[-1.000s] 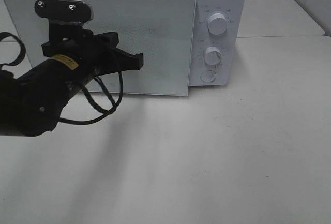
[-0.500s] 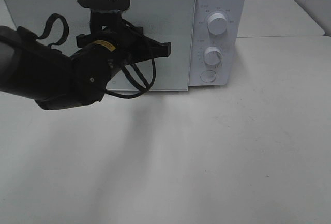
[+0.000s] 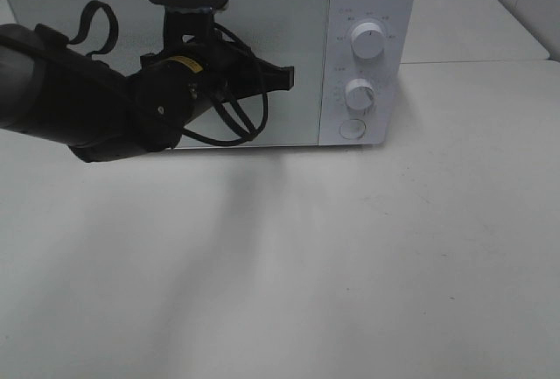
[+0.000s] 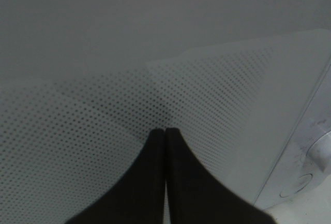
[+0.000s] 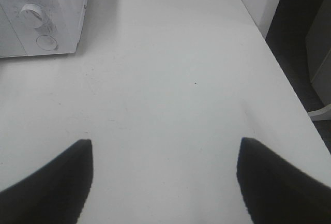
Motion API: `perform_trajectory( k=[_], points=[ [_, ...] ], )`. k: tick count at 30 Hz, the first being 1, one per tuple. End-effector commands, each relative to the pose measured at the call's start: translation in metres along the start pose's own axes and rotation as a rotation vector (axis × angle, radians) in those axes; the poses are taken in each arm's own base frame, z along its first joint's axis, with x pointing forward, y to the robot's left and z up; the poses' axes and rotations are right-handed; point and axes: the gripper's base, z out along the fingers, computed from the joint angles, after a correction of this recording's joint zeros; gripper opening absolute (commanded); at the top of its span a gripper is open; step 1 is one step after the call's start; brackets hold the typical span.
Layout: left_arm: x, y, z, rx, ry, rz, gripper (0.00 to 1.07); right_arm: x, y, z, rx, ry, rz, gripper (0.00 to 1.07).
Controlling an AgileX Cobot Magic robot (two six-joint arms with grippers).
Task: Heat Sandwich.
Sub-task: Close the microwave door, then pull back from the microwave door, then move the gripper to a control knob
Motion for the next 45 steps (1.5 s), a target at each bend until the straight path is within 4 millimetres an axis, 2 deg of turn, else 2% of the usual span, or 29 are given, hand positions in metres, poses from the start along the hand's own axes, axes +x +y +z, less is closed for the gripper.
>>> perform_trajectory(
  k=[1, 7, 12, 20, 26, 28, 29, 30, 31, 32, 33, 34, 39, 43, 45],
  points=[
    [-0.010, 0.006, 0.004, -0.050, -0.067, -0.038, 0.00, 0.001, 0.000, -0.003, 0.001, -0.043, -0.002, 0.75],
    [-0.008, 0.000, -0.001, -0.035, -0.056, -0.038, 0.00, 0.002, 0.000, -0.003, 0.000, -0.043, -0.002, 0.75],
    [-0.008, -0.004, -0.016, -0.016, -0.044, -0.029, 0.00, 0.002, 0.000, -0.003, 0.000, -0.043, -0.002, 0.75],
    [0.001, -0.001, -0.045, 0.027, 0.057, -0.018, 0.00, 0.002, 0.000, -0.003, 0.000, -0.043, -0.002, 0.75],
    [0.005, 0.000, -0.074, 0.118, 0.233, -0.019, 0.00, 0.002, 0.000, -0.003, 0.000, -0.043, -0.002, 0.75],
    [0.006, -0.002, -0.082, 0.156, 0.293, -0.013, 0.08, 0.002, 0.000, -0.003, 0.000, -0.043, -0.002, 0.75],
    [0.006, -0.003, -0.085, 0.174, 0.320, -0.012, 0.20, 0.002, 0.000, -0.003, 0.000, -0.043, -0.002, 0.75],
    [0.006, -0.003, -0.085, 0.174, 0.320, -0.012, 0.20, 0.002, 0.000, -0.003, 0.000, -0.043, -0.002, 0.75],
    [0.004, -0.004, -0.091, 0.203, 0.361, -0.016, 0.57, 0.002, 0.000, -0.003, 0.000, -0.043, -0.002, 0.75],
    [0.003, -0.005, -0.093, 0.212, 0.375, -0.020, 0.78, 0.002, 0.000, -0.003, 0.000, -0.043, -0.002, 0.75],
    [0.004, -0.006, -0.094, 0.223, 0.396, -0.020, 0.94, 0.002, 0.000, -0.003, 0.000, -0.043, -0.002, 0.75],
    [0.003, -0.006, -0.097, 0.234, 0.413, -0.024, 1.00, 0.002, 0.000, -0.003, 0.000, -0.043, -0.002, 0.75],
    [0.005, -0.009, -0.103, 0.281, 0.473, 0.014, 0.97, 0.002, 0.000, -0.003, 0.000, -0.043, -0.002, 0.75],
    [0.014, -0.007, -0.120, 0.388, 0.669, 0.172, 0.97, 0.002, 0.000, -0.003, 0.000, -0.043, -0.002, 0.75],
    [0.014, -0.004, -0.123, 0.398, 0.708, 0.189, 0.97, 0.002, 0.000, -0.003, 0.000, -0.043, -0.002, 0.75]
  ],
)
